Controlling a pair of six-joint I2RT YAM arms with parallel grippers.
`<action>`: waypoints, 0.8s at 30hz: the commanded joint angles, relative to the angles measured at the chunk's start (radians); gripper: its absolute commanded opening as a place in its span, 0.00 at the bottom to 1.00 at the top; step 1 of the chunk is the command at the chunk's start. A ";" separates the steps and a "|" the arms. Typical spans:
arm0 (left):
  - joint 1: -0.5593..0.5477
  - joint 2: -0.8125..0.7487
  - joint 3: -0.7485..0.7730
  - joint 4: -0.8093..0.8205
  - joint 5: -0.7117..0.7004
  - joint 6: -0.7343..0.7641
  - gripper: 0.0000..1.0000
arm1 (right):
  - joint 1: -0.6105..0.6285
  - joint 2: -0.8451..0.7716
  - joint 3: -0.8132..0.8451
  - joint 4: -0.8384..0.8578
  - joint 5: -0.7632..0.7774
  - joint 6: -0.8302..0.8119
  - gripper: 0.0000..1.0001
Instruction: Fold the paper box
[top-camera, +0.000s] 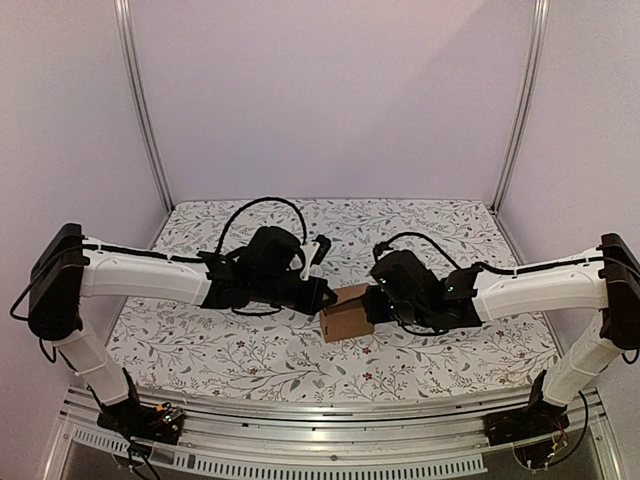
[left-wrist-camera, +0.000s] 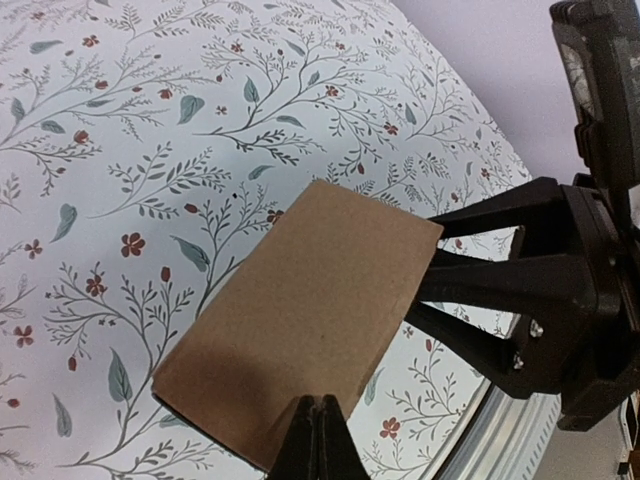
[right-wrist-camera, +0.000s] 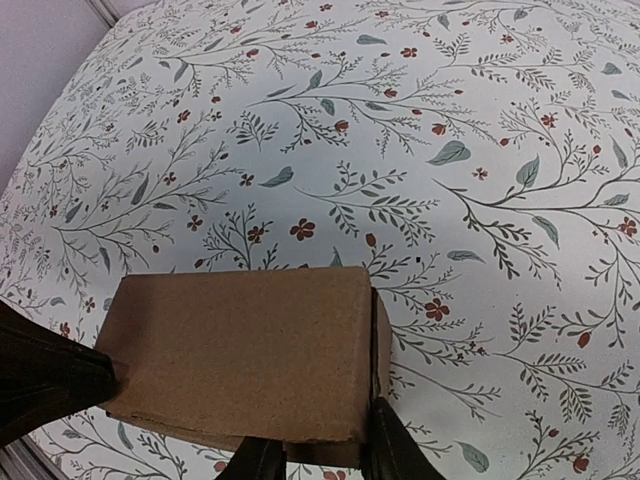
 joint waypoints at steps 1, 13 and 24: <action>0.014 0.027 -0.052 -0.034 -0.007 -0.015 0.00 | 0.008 0.008 -0.036 -0.072 -0.034 -0.041 0.32; 0.014 0.034 -0.060 -0.017 -0.024 -0.016 0.00 | 0.006 -0.138 -0.061 -0.133 -0.103 -0.187 0.57; 0.014 0.051 -0.061 -0.025 -0.024 -0.015 0.00 | -0.038 -0.198 0.071 -0.162 -0.103 -0.245 0.01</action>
